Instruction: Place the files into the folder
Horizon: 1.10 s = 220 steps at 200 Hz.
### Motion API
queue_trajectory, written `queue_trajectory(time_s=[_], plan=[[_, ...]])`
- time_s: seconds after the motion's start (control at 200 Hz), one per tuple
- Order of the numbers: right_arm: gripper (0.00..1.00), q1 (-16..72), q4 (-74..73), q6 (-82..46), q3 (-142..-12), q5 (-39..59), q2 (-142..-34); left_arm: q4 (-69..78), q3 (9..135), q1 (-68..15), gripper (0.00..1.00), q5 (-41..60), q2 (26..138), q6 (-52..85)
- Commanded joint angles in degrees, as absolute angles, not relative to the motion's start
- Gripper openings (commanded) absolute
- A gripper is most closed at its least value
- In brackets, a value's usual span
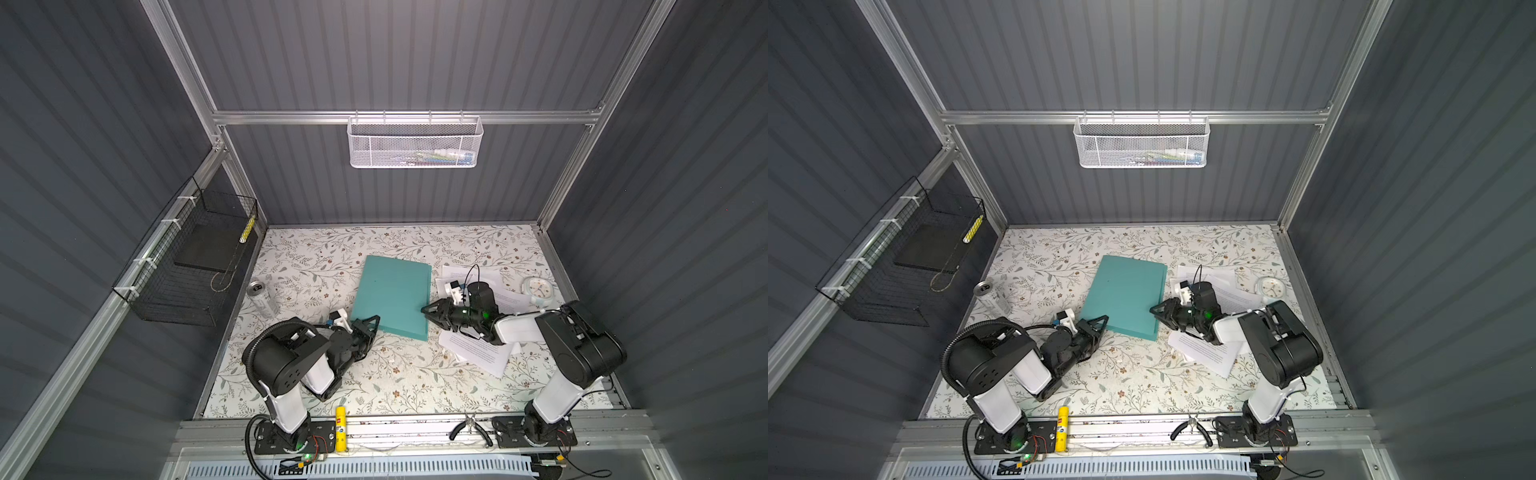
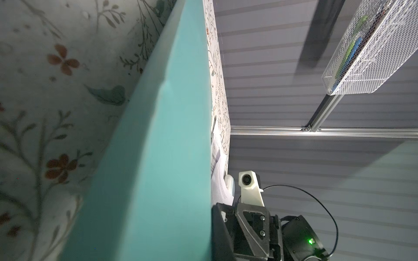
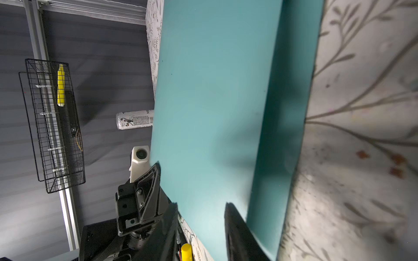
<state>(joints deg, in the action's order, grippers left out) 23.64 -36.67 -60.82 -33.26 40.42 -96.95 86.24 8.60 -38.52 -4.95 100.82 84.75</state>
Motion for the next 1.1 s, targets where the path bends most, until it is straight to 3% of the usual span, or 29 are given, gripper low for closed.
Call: queue_trajectory(time_s=[0.0,0.52,1.096], plan=[[0.38,23.13,-33.11,-58.63,-32.07,38.72,-94.95,87.63,9.02,-38.58,0.00,-3.70,100.54,84.73],[0.37,21.77,-31.63,-58.45,-31.01,38.35,-96.97,86.82,10.62,-38.57,0.00,-2.81,102.03,85.16],[0.35,21.68,-43.01,-63.61,-29.80,41.48,-102.95,84.38,10.75,-38.53,0.00,-2.81,100.59,84.38]])
